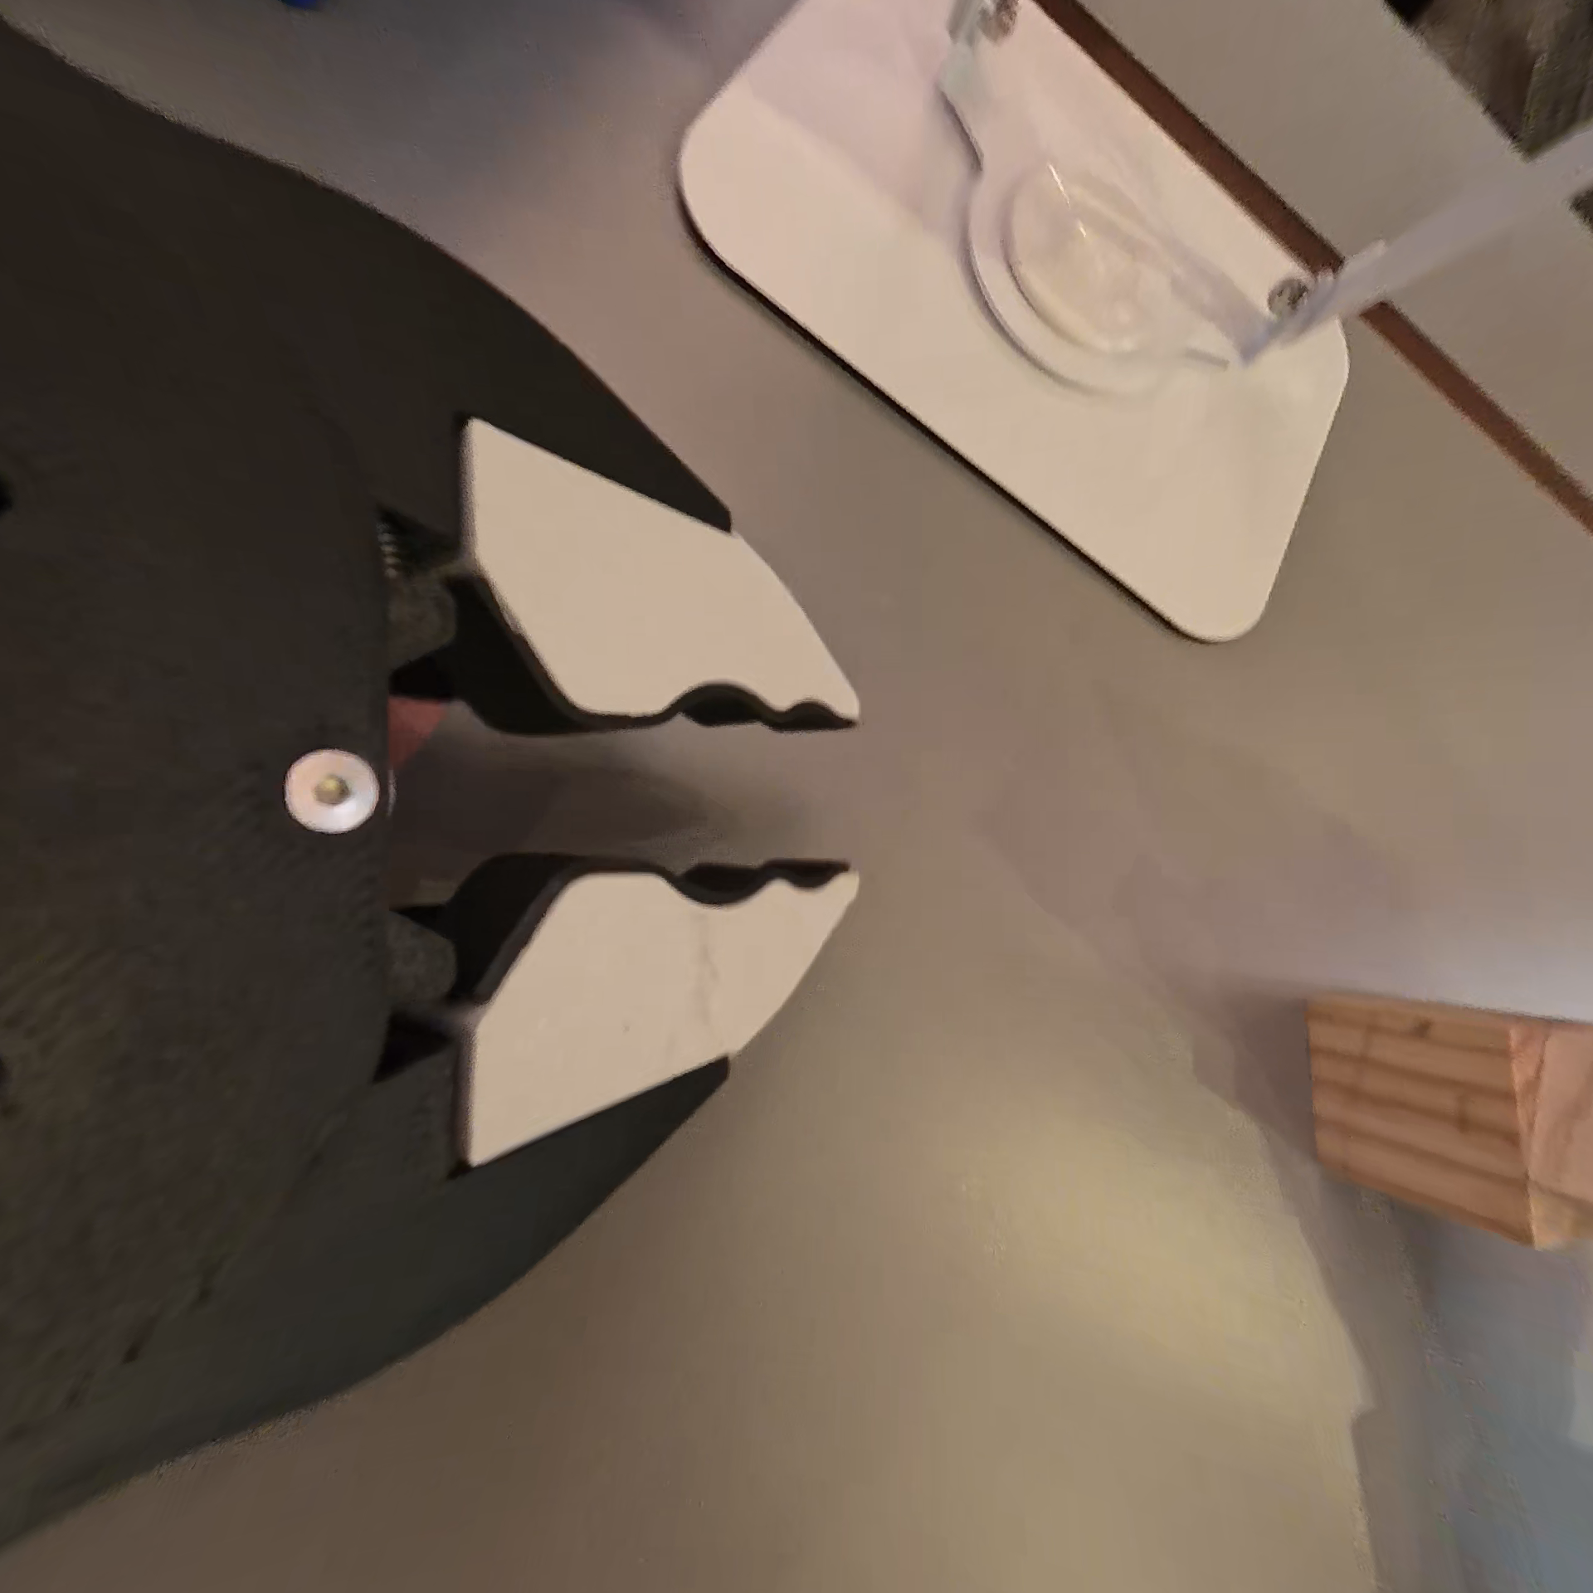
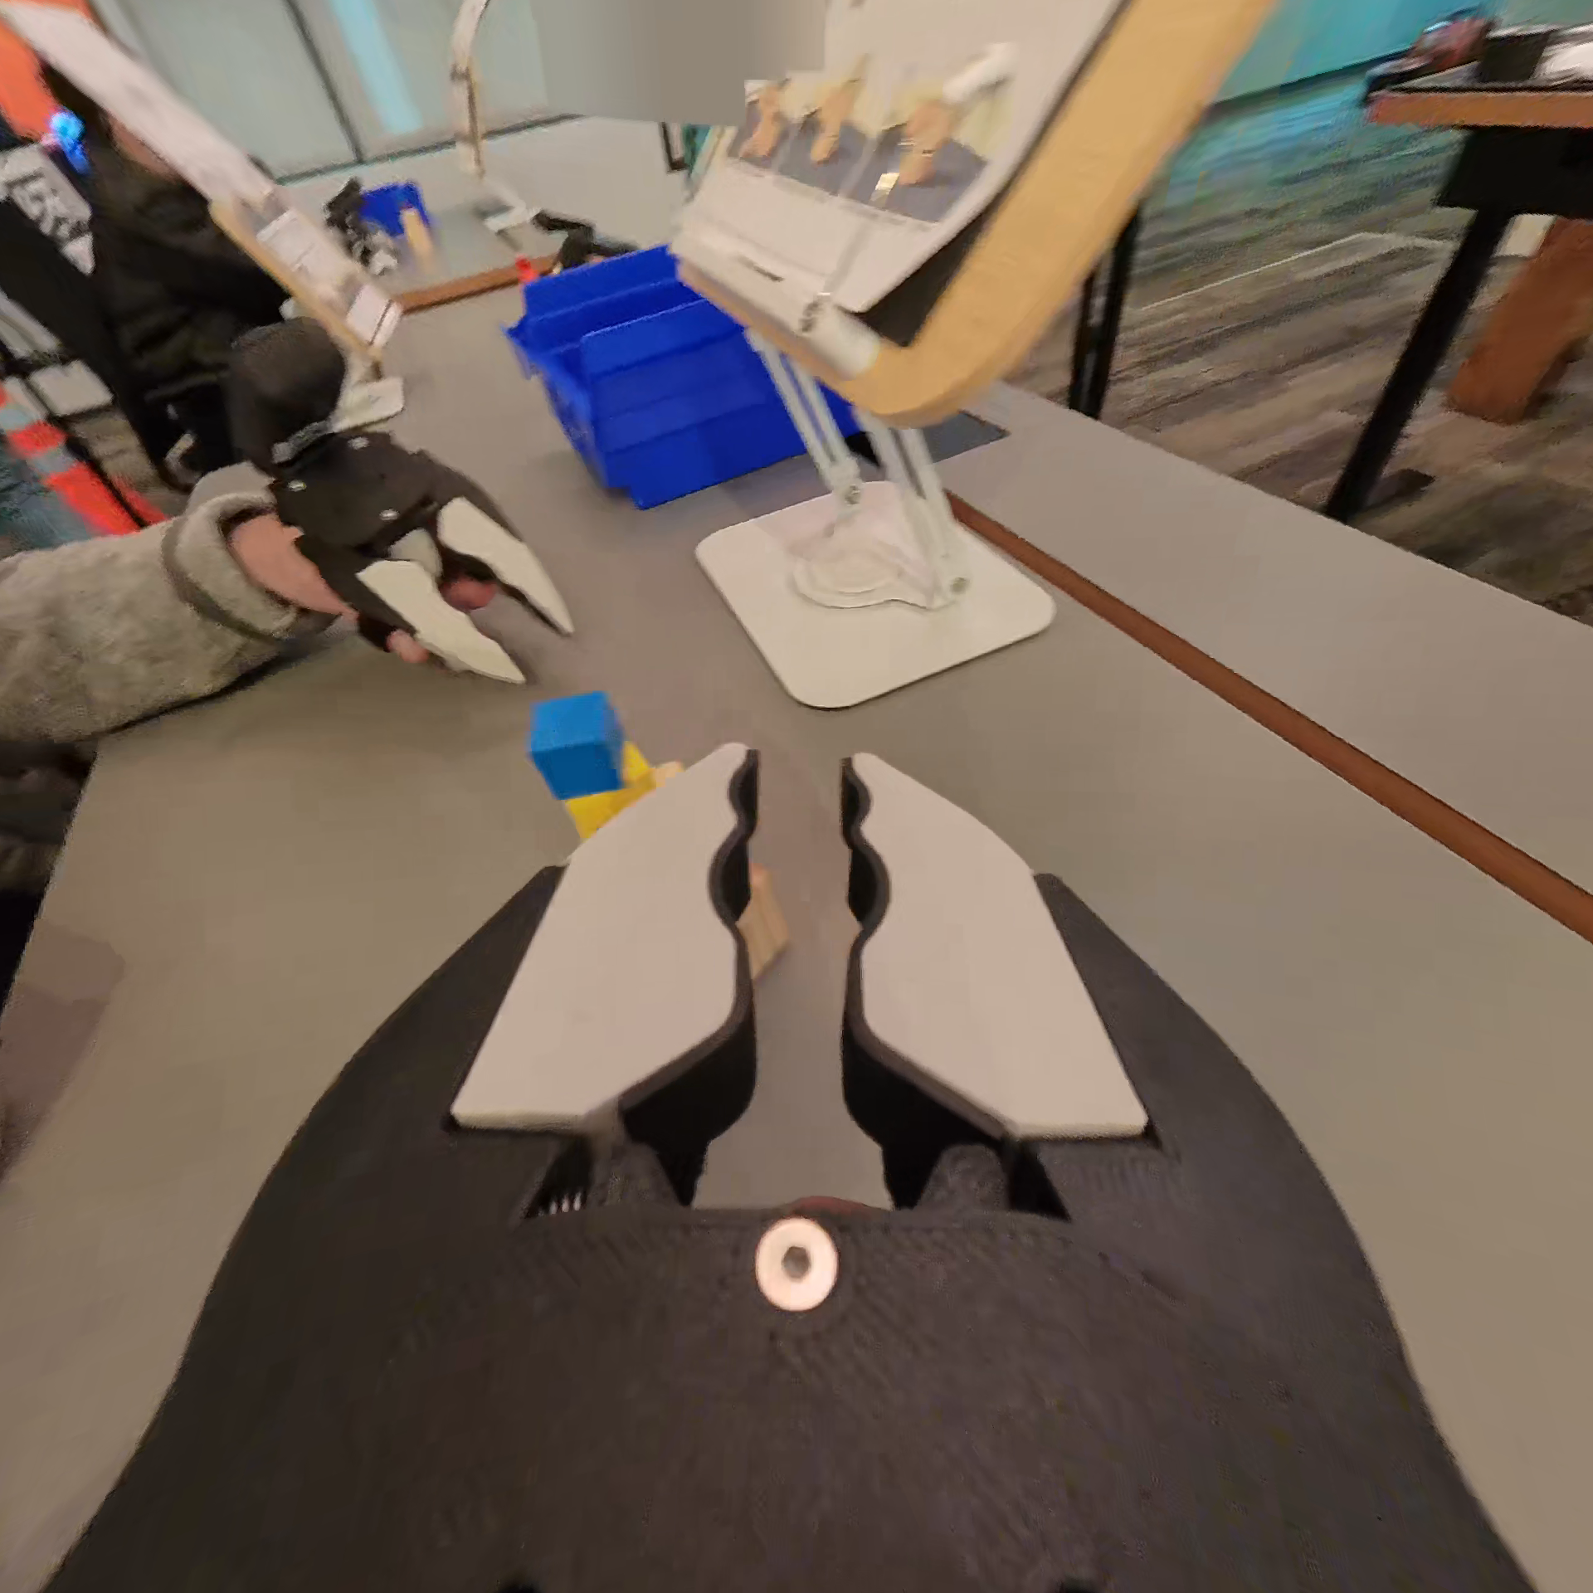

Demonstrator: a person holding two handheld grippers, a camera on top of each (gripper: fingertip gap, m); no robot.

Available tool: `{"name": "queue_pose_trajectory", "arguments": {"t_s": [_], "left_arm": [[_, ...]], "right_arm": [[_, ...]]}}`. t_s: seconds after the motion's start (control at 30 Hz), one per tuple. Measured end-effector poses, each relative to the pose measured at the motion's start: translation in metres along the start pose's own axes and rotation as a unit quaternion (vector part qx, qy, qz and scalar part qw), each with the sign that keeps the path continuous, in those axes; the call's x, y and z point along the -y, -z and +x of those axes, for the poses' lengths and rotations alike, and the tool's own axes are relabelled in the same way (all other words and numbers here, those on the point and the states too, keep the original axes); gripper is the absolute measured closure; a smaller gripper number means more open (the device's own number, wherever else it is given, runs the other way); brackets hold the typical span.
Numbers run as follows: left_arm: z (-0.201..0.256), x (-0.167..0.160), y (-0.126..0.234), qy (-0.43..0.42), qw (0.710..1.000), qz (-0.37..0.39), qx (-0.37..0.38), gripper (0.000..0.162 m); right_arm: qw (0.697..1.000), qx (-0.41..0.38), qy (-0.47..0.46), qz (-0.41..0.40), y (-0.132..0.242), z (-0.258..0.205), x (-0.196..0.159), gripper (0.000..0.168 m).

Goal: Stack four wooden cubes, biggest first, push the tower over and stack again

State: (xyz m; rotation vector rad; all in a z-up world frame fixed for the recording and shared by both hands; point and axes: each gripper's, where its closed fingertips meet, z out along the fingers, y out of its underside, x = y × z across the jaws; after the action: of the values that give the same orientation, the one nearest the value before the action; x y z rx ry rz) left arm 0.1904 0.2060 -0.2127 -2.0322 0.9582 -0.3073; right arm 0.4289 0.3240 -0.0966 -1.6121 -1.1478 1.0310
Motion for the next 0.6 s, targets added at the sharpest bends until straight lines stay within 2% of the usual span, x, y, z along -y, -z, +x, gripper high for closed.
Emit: {"name": "queue_pose_trajectory", "arguments": {"t_s": [0.03, 0.07, 0.1, 0.3, 0.53, 0.6], "left_arm": [[-0.005, -0.001, 0.006, 0.009, 1.0, 0.013, 0.006, 0.146], [-0.01, -0.001, 0.013, 0.018, 0.999, 0.027, 0.013, 0.158], [-0.016, -0.002, 0.018, 0.026, 0.999, 0.039, 0.022, 0.162], [-0.056, -0.006, 0.032, 0.035, 0.992, 0.068, 0.101, 0.162], [-0.082, -0.014, 0.044, 0.013, 0.978, 0.074, 0.193, 0.162], [-0.088, -0.018, 0.055, 0.029, 0.974, 0.087, 0.207, 0.162]], "right_arm": [[1.0, -0.019, -0.008, 0.006, 0.002, 0.012, -0.005, 0.166], [0.999, -0.043, -0.016, 0.005, 0.004, 0.024, -0.013, 0.168], [0.997, -0.067, -0.023, -0.002, 0.005, 0.036, -0.022, 0.168], [0.988, -0.151, -0.04, -0.015, 0.008, 0.075, -0.06, 0.168], [0.98, -0.193, -0.032, -0.03, 0.013, 0.092, -0.074, 0.168], [0.979, -0.199, -0.037, -0.032, 0.015, 0.095, -0.077, 0.168]]}}
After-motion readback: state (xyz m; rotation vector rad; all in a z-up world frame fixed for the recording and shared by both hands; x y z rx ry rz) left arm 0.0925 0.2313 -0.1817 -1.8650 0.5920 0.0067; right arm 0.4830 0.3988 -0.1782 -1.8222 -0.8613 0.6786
